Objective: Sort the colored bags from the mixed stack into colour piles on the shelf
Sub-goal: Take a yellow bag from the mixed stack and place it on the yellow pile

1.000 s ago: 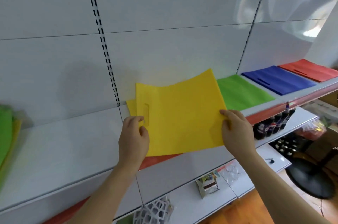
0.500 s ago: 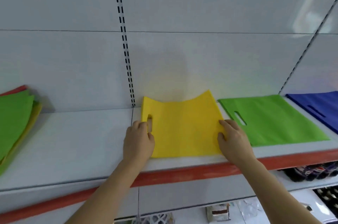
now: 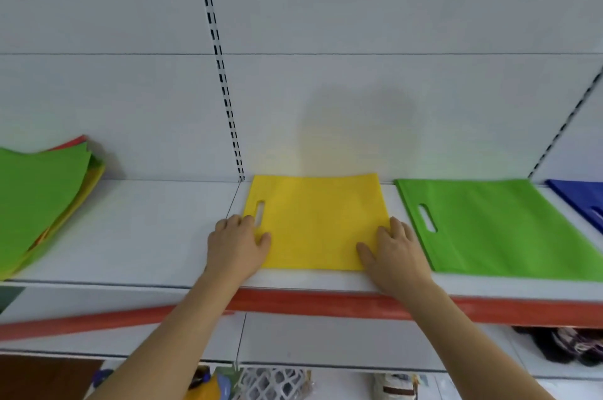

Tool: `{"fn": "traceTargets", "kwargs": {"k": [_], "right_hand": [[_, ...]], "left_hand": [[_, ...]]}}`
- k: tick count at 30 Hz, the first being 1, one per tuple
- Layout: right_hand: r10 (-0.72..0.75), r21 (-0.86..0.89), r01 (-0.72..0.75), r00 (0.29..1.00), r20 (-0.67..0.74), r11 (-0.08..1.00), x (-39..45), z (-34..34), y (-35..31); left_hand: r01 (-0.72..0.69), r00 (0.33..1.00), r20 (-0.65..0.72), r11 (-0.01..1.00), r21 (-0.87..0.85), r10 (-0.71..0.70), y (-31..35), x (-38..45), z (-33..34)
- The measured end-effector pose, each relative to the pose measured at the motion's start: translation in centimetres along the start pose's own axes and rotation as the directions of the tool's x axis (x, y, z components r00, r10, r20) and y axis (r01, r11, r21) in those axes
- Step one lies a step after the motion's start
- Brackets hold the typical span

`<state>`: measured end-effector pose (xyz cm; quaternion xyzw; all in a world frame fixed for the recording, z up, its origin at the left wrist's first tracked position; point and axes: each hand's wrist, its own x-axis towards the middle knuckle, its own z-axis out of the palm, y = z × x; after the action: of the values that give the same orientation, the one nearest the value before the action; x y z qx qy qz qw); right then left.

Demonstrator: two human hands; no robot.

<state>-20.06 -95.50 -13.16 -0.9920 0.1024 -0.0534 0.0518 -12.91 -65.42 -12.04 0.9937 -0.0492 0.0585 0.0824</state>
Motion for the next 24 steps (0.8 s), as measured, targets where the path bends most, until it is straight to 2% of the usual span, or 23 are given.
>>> {"fn": "traceTargets", "kwargs": {"k": [6, 8, 12, 16, 19, 24], "right_hand": [[0.057, 0.029, -0.058, 0.998, 0.031, 0.998, -0.3, -0.6, -0.5], [0.043, 0.025, -0.043, 0.999, 0.002, 0.999, -0.4, -0.9, -0.5], [-0.077, 0.017, 0.079, 0.991, -0.108, 0.997, -0.6, -1.4, -1.9], [-0.206, 0.050, 0.212, 0.972, -0.117, 0.976, -1.0, -1.1, -6.2], [-0.284, 0.065, 0.292, 0.953, -0.102, 0.954, -2.2, -0.6, -10.5], [-0.390, 0.024, 0.394, 0.914, -0.110, 0.919, -3.2, -1.3, -18.5]], "left_hand": [[0.021, 0.999, 0.035, 0.999, -0.051, -0.019, 0.0, -0.1, -0.4], [0.045, 0.999, 0.014, 0.996, -0.077, -0.044, 0.1, -0.3, -0.8], [0.072, 0.992, -0.095, 0.996, -0.052, -0.077, -0.3, -2.0, -1.7], [0.114, 0.971, -0.210, 0.993, -0.017, -0.115, -3.0, -4.7, -2.5], [0.174, 0.957, -0.241, 0.984, 0.024, -0.163, -6.6, -6.1, -3.6], [0.252, 0.921, -0.304, 0.968, -0.013, -0.244, -13.6, -8.0, -6.2]]}}
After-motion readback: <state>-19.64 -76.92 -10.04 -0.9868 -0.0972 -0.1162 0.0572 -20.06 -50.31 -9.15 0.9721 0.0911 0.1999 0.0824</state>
